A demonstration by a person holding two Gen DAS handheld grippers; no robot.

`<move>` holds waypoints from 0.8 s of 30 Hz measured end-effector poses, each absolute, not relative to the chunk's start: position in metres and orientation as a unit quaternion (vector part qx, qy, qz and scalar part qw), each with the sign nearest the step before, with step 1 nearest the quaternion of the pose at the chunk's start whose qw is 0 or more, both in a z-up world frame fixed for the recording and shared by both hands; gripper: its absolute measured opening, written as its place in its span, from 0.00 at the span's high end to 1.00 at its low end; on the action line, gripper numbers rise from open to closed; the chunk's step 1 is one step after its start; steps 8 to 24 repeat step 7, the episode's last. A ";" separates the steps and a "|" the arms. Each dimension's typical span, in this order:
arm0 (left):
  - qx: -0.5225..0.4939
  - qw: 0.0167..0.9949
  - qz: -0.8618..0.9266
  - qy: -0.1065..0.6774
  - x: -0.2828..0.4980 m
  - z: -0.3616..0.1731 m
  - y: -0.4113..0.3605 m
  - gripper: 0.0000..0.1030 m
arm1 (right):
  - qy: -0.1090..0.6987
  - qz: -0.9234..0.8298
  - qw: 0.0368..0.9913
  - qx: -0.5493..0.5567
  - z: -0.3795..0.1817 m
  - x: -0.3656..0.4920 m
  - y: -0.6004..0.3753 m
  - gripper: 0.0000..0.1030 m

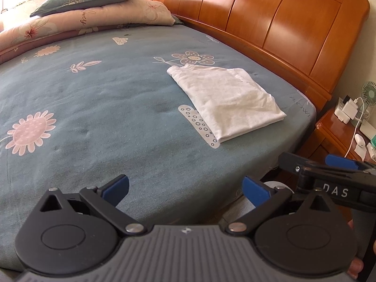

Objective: Fold clothes

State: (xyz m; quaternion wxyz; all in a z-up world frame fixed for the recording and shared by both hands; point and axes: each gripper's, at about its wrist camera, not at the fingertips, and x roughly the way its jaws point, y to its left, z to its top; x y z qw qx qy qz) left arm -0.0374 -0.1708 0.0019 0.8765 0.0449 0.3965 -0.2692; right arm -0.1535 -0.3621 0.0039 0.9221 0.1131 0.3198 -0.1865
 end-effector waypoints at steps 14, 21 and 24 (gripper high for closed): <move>0.038 0.881 -0.272 0.385 -0.039 0.006 -0.167 0.01 | 0.318 -0.182 0.924 0.108 0.006 -0.154 -0.359 0.00; 0.038 0.881 -0.272 0.385 -0.039 0.006 -0.167 0.01 | 0.318 -0.182 0.924 0.108 0.006 -0.154 -0.359 0.00; 0.038 0.881 -0.272 0.385 -0.039 0.006 -0.167 0.01 | 0.318 -0.182 0.924 0.108 0.006 -0.154 -0.359 0.00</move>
